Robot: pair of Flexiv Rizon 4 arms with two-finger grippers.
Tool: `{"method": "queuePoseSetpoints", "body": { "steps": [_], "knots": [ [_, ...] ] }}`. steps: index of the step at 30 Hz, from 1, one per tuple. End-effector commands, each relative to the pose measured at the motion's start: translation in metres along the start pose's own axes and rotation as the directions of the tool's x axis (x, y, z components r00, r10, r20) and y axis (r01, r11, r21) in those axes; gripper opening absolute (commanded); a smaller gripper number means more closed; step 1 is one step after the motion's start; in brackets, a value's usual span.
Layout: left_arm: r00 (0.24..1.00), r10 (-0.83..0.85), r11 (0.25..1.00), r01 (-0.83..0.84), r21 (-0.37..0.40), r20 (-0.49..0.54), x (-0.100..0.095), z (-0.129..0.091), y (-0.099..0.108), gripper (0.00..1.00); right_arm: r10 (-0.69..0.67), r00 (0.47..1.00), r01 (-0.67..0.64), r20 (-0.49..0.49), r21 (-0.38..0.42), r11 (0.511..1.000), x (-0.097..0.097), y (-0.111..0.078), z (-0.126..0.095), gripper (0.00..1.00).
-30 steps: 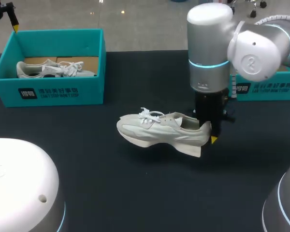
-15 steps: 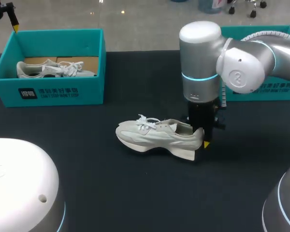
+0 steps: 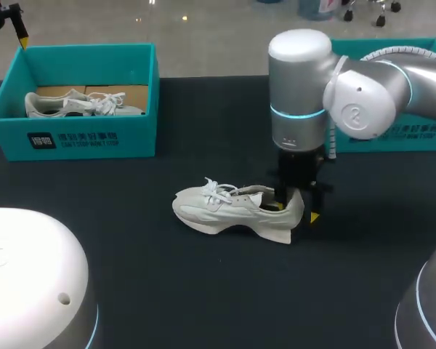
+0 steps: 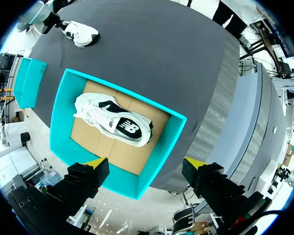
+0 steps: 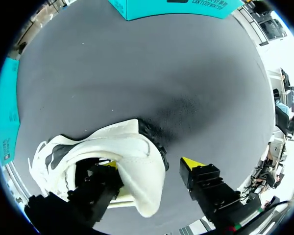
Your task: Take the shoe out of the shoebox, open the shoe tongue, remove and reinsert the insole, then place the shoe into the shoebox
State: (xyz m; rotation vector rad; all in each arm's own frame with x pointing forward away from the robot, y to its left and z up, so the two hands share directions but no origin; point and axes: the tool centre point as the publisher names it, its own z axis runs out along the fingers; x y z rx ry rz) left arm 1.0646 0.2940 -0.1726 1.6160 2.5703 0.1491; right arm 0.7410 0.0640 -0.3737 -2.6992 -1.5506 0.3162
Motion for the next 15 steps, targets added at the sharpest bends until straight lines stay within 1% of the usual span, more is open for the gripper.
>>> {"method": "queuePoseSetpoints", "body": {
  "steps": [1, 5, 7, 8, 9, 10, 11, 12, 13, 15],
  "knots": [
    [1.000, 0.000, 1.000, 0.000, -0.001, -0.002, 0.000, 0.000, -0.001, 1.00, 0.121, 0.992, -0.122, -0.045, -0.031, 0.992, -0.013, -0.016, -0.027, 1.00],
    [1.000, 0.000, 1.000, 0.000, -0.001, -0.002, 0.000, 0.000, -0.001, 1.00, 0.051, 0.993, -0.054, -0.105, -0.030, 0.998, -0.018, -0.020, -0.050, 1.00],
    [1.000, 0.000, 1.000, 0.000, -0.001, -0.002, 0.000, 0.000, -0.001, 1.00, -0.051, 0.987, 0.046, -0.152, -0.035, 0.998, -0.019, -0.021, -0.062, 1.00],
    [1.000, 0.000, 1.000, 0.000, -0.001, -0.002, 0.000, 0.000, -0.001, 1.00, -0.128, 0.976, 0.121, -0.176, -0.049, 0.991, -0.018, -0.022, -0.068, 1.00],
    [1.000, 0.000, 1.000, 0.000, -0.001, -0.002, 0.000, 0.000, -0.001, 1.00, -0.219, 0.954, 0.210, -0.203, -0.065, 0.976, -0.017, -0.025, -0.075, 1.00],
    [1.000, 0.000, 1.000, 0.000, -0.001, -0.002, 0.000, 0.000, -0.001, 1.00, -0.283, 0.937, 0.269, -0.204, -0.091, 0.959, -0.017, -0.026, -0.080, 1.00],
    [1.000, 0.000, 1.000, 0.000, -0.001, -0.002, 0.000, 0.000, -0.001, 1.00, -0.375, 0.906, 0.356, -0.194, -0.126, 0.926, -0.016, -0.028, -0.084, 1.00],
    [1.000, 0.000, 1.000, 0.000, -0.001, -0.002, 0.000, 0.000, -0.001, 1.00, -0.445, 0.873, 0.426, -0.200, -0.133, 0.895, -0.015, -0.030, -0.088, 1.00],
    [1.000, 0.000, 1.000, 0.000, -0.001, -0.002, 0.000, 0.000, -0.001, 1.00, -0.480, 0.859, 0.456, -0.179, -0.160, 0.875, -0.015, -0.030, -0.090, 1.00],
    [1.000, 0.000, 1.000, 0.000, -0.001, -0.002, 0.000, 0.000, -0.001, 1.00, -0.545, 0.822, 0.518, -0.165, -0.182, 0.836, -0.015, -0.029, -0.095, 1.00]
  ]
}}
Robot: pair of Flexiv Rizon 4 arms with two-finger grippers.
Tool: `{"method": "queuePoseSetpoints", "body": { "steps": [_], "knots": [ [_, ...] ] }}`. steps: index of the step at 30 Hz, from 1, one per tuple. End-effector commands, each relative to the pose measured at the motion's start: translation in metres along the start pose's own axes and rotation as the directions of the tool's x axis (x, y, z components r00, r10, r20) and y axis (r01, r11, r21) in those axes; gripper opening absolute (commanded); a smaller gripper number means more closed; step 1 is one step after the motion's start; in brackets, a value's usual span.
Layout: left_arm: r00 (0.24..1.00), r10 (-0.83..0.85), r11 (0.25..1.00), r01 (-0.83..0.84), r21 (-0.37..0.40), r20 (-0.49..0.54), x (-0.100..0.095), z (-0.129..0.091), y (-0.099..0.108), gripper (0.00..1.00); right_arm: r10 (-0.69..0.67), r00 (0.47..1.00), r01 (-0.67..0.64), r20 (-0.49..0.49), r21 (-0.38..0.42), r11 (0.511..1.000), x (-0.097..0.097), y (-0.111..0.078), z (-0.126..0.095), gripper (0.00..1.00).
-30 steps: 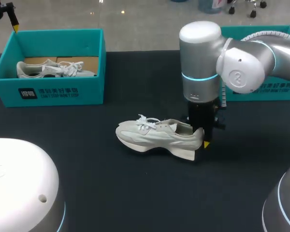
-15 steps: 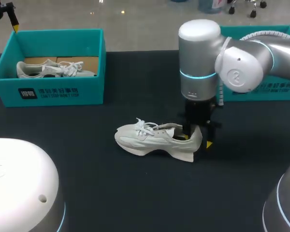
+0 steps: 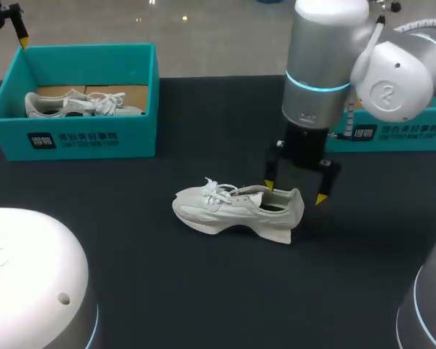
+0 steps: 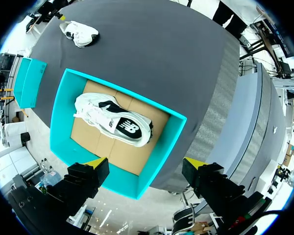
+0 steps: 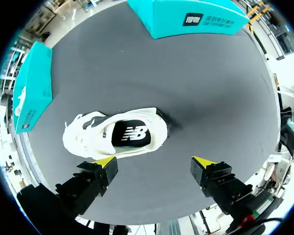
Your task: Take the shoe out of the shoebox, open the shoe tongue, remove and reinsert the insole, then place the shoe into the shoebox
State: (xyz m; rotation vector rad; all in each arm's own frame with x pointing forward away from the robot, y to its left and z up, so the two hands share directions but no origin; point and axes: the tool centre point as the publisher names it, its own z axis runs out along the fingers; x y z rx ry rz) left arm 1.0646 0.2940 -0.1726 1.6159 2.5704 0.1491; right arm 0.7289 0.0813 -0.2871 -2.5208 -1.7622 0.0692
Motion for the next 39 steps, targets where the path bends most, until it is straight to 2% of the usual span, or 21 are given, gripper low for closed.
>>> {"method": "queuePoseSetpoints", "body": {
  "steps": [1, 20, 21, 22, 23, 24, 26, 27, 28, 29, 39],
  "knots": [
    [1.000, 0.000, 1.000, 0.000, -0.001, -0.002, 0.000, 0.000, -0.001, 1.00, -0.373, 0.926, 0.369, -0.051, -0.079, 0.926, -0.007, -0.001, -0.014, 1.00],
    [1.000, 0.000, 1.000, 0.000, -0.001, -0.002, 0.000, 0.000, -0.001, 1.00, -0.375, 0.926, 0.370, -0.047, -0.088, 0.925, -0.006, 0.002, -0.016, 1.00],
    [1.000, 0.000, 1.000, 0.000, -0.001, -0.002, 0.000, 0.000, -0.001, 1.00, -0.478, 0.877, 0.468, -0.044, -0.149, 0.871, -0.001, 0.001, -0.018, 1.00],
    [1.000, 0.000, 1.000, 0.000, -0.001, -0.002, 0.000, 0.000, -0.001, 1.00, -0.588, 0.808, 0.564, -0.044, -0.230, 0.793, 0.002, -0.001, -0.021, 1.00],
    [1.000, 0.000, 1.000, 0.000, -0.001, -0.002, 0.000, 0.000, -0.001, 1.00, -0.673, 0.739, 0.645, -0.016, -0.270, 0.715, 0.005, -0.003, -0.024, 1.00],
    [1.000, 0.000, 1.000, 0.000, -0.001, -0.002, 0.000, 0.000, -0.001, 1.00, -0.736, 0.677, 0.700, -0.015, -0.294, 0.651, 0.007, -0.005, -0.027, 1.00],
    [1.000, 0.000, 1.000, 0.000, -0.001, -0.002, 0.000, 0.000, -0.001, 1.00, -0.873, 0.487, 0.818, 0.005, -0.352, 0.455, 0.009, -0.008, -0.029, 1.00],
    [1.000, 0.000, 1.000, 0.000, -0.001, -0.002, 0.000, 0.000, -0.001, 1.00, -0.912, 0.410, 0.853, 0.007, -0.356, 0.381, 0.009, -0.009, -0.029, 1.00],
    [1.000, 0.000, 1.000, 0.000, -0.001, -0.002, 0.000, 0.000, -0.001, 1.00, -0.948, 0.312, 0.905, 0.059, -0.321, 0.278, 0.010, -0.011, -0.028, 1.00],
    [1.000, 0.000, 1.000, 0.000, -0.001, -0.002, 0.000, 0.000, -0.001, 1.00, -0.933, 0.312, 0.941, 0.179, -0.196, 0.277, 0.014, -0.010, -0.025, 1.00],
    [1.000, 0.000, 1.000, 0.000, -0.001, -0.002, 0.000, 0.000, -0.001, 1.00, -0.933, 0.312, 0.941, 0.179, -0.196, 0.277, 0.014, -0.010, -0.025, 1.00]
  ]
}}
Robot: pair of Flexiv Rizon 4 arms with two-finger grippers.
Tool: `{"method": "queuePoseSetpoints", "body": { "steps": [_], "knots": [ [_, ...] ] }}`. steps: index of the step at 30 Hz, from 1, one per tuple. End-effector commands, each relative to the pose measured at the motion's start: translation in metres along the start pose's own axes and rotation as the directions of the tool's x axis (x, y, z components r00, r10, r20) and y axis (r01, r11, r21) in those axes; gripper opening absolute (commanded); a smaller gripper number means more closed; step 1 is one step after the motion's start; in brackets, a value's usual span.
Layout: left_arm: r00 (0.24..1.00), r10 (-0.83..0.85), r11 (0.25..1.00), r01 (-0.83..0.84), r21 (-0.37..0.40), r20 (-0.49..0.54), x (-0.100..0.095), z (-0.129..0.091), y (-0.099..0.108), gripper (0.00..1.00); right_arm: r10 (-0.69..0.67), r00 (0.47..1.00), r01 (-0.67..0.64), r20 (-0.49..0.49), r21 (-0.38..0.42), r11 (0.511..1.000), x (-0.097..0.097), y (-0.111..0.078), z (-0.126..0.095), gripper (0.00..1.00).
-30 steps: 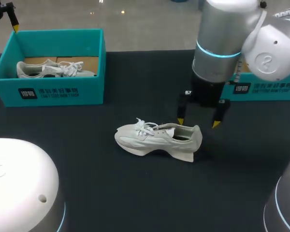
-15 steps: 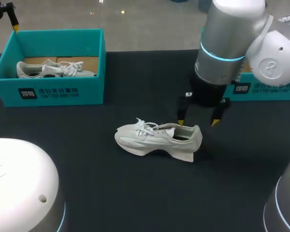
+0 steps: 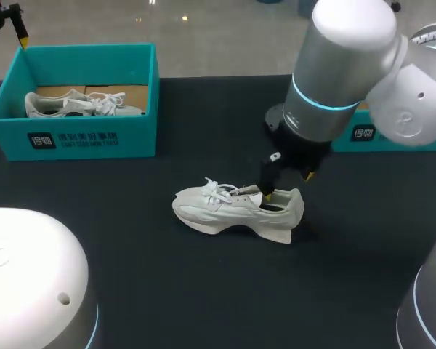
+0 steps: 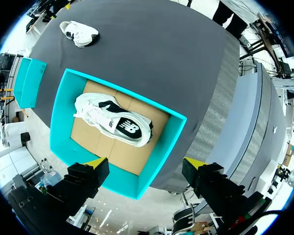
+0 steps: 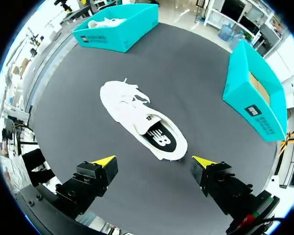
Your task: Take the shoe out of the shoebox, open the shoe tongue, remove and reinsert the insole, then place the shoe into the shoebox
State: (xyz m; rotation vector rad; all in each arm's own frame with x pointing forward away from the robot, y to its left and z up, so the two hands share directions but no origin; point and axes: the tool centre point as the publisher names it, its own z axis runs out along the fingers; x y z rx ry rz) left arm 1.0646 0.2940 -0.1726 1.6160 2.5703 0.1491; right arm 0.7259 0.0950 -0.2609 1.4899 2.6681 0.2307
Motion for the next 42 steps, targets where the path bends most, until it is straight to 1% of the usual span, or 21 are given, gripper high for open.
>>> {"method": "queuePoseSetpoints", "body": {
  "steps": [1, 4, 5, 6, 7, 8, 9, 10, 12, 13, 15, 16, 17, 20, 22, 39, 40, 41, 42],
  "knots": [
    [1.000, 0.000, 1.000, 0.000, -0.001, -0.002, 0.000, 0.000, -0.001, 1.00, -0.353, 0.934, 0.355, 0.052, -0.015, 0.935, 0.002, 0.001, 0.001, 1.00],
    [1.000, 0.000, 1.000, 0.000, -0.001, -0.002, 0.000, 0.000, -0.001, 1.00, -0.353, 0.934, 0.355, 0.052, -0.015, 0.935, 0.002, 0.001, 0.001, 1.00],
    [1.000, 0.000, 1.000, 0.000, -0.001, -0.002, 0.000, 0.000, -0.001, 1.00, -0.400, 0.915, 0.403, 0.051, -0.076, 0.912, -0.001, 0.001, 0.000, 1.00],
    [1.000, 0.000, 1.000, 0.000, -0.001, -0.002, 0.000, 0.000, -0.001, 1.00, -0.451, 0.892, 0.450, 0.018, -0.134, 0.883, -0.003, 0.001, 0.000, 1.00],
    [1.000, 0.000, 1.000, 0.000, -0.001, -0.002, 0.000, 0.000, -0.001, 1.00, -0.474, 0.880, 0.460, -0.020, -0.210, 0.863, -0.007, 0.000, 0.001, 1.00],
    [1.000, 0.000, 1.000, 0.000, -0.001, -0.002, 0.000, 0.000, -0.001, 1.00, -0.505, 0.863, 0.478, -0.033, -0.275, 0.834, -0.011, -0.001, 0.000, 1.00],
    [1.000, 0.000, 1.000, 0.000, -0.001, -0.002, 0.000, 0.000, -0.001, 1.00, -0.521, 0.849, 0.468, -0.089, -0.332, 0.819, -0.017, -0.002, 0.001, 1.00],
    [1.000, 0.000, 1.000, 0.000, -0.001, -0.002, 0.000, 0.000, -0.001, 1.00, -0.521, 0.845, 0.458, -0.121, -0.341, 0.821, -0.020, -0.002, 0.002, 1.00],
    [1.000, 0.000, 1.000, 0.000, -0.001, -0.002, 0.000, 0.000, -0.001, 1.00, -0.584, 0.784, 0.472, -0.209, -0.408, 0.781, -0.024, -0.004, 0.002, 1.00],
    [1.000, 0.000, 1.000, 0.000, -0.001, -0.002, 0.000, 0.000, -0.001, 1.00, -0.608, 0.764, 0.486, -0.218, -0.427, 0.763, -0.026, -0.005, 0.002, 1.00],
    [1.000, 0.000, 1.000, 0.000, -0.001, -0.002, 0.000, 0.000, -0.001, 1.00, -0.668, 0.696, 0.513, -0.263, -0.467, 0.720, -0.026, -0.009, 0.001, 1.00],
    [1.000, 0.000, 1.000, 0.000, -0.001, -0.002, 0.000, 0.000, -0.001, 1.00, -0.690, 0.679, 0.534, -0.250, -0.478, 0.698, -0.026, -0.010, 0.001, 1.00],
    [1.000, 0.000, 1.000, 0.000, -0.001, -0.002, 0.000, 0.000, -0.001, 1.00, -0.705, 0.657, 0.530, -0.268, -0.501, 0.684, -0.026, -0.012, 0.001, 1.00],
    [1.000, 0.000, 1.000, 0.000, -0.001, -0.002, 0.000, 0.000, -0.001, 1.00, -0.740, 0.619, 0.541, -0.262, -0.541, 0.644, -0.029, -0.016, 0.000, 1.00],
    [1.000, 0.000, 1.000, 0.000, -0.001, -0.002, 0.000, 0.000, -0.001, 1.00, -0.732, 0.639, 0.556, -0.236, -0.516, 0.652, -0.030, -0.017, 0.002, 1.00],
    [1.000, 0.000, 1.000, 0.000, -0.001, -0.002, 0.000, 0.000, -0.001, 1.00, -0.732, 0.639, 0.556, -0.236, -0.516, 0.652, -0.030, -0.017, 0.002, 1.00],
    [1.000, 0.000, 1.000, 0.000, -0.001, -0.002, 0.000, 0.000, -0.001, 1.00, -0.736, 0.648, 0.565, -0.193, -0.527, 0.635, -0.032, -0.016, 0.008, 1.00],
    [1.000, 0.000, 1.000, 0.000, -0.001, -0.002, 0.000, 0.000, -0.001, 1.00, -0.731, 0.658, 0.556, -0.182, -0.537, 0.634, -0.036, -0.014, 0.014, 1.00],
    [1.000, 0.000, 1.000, 0.000, -0.001, -0.002, 0.000, 0.000, -0.001, 1.00, -0.728, 0.658, 0.536, -0.193, -0.559, 0.633, -0.037, -0.013, 0.018, 1.00]
  ]
}}
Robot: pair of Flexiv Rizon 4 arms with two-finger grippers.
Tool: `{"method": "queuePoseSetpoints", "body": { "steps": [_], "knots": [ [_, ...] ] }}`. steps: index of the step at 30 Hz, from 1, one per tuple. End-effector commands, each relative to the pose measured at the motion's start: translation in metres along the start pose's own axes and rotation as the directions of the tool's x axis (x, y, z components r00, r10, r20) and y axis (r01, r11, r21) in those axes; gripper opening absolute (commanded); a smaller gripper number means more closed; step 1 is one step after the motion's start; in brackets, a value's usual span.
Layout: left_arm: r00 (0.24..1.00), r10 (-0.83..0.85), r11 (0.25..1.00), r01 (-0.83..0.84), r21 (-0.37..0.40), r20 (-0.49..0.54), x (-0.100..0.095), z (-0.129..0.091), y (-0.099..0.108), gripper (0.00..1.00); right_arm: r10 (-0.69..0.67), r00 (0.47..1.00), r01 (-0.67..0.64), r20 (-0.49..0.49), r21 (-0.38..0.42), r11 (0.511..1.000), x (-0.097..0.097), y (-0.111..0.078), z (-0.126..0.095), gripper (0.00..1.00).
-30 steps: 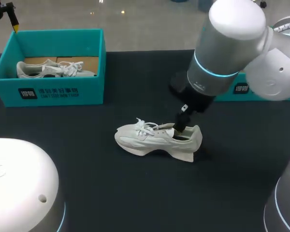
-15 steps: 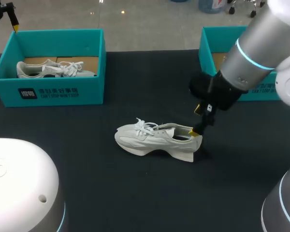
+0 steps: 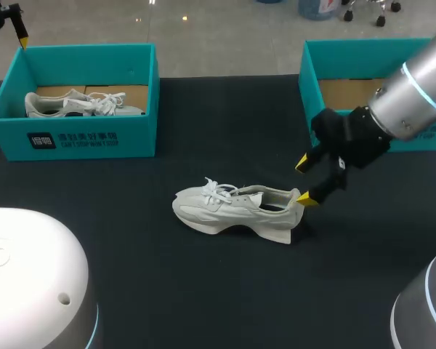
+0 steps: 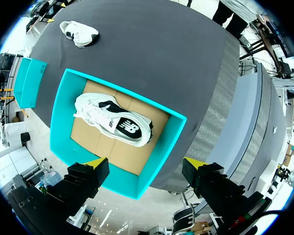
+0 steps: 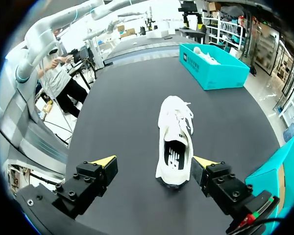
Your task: Take the shoe out of the shoebox, open the shoe tongue, remove and reinsert the insole, then place the shoe into the shoebox
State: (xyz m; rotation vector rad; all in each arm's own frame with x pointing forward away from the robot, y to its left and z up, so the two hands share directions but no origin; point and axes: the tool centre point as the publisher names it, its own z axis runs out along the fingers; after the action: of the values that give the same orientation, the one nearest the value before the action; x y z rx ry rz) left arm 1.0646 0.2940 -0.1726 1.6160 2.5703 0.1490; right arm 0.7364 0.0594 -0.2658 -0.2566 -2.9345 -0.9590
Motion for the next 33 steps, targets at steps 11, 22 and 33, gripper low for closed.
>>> {"method": "queuePoseSetpoints", "body": {
  "steps": [11, 22, 33],
  "knots": [
    [1.000, 0.000, 1.000, 0.000, -0.001, -0.002, 0.000, 0.000, -0.001, 1.00, -0.042, 0.995, 0.059, 0.087, -0.198, 0.978, -0.027, -0.040, 0.026, 1.00],
    [1.000, 0.000, 1.000, 0.000, -0.001, -0.002, 0.000, 0.000, -0.001, 1.00, -0.056, 0.998, 0.062, 0.030, -0.273, 0.960, -0.034, -0.065, 0.022, 1.00],
    [1.000, 0.000, 1.000, 0.000, -0.001, -0.002, 0.000, 0.000, -0.001, 1.00, -0.056, 0.998, 0.062, 0.030, -0.273, 0.960, -0.034, -0.065, 0.022, 1.00]
  ]
}}
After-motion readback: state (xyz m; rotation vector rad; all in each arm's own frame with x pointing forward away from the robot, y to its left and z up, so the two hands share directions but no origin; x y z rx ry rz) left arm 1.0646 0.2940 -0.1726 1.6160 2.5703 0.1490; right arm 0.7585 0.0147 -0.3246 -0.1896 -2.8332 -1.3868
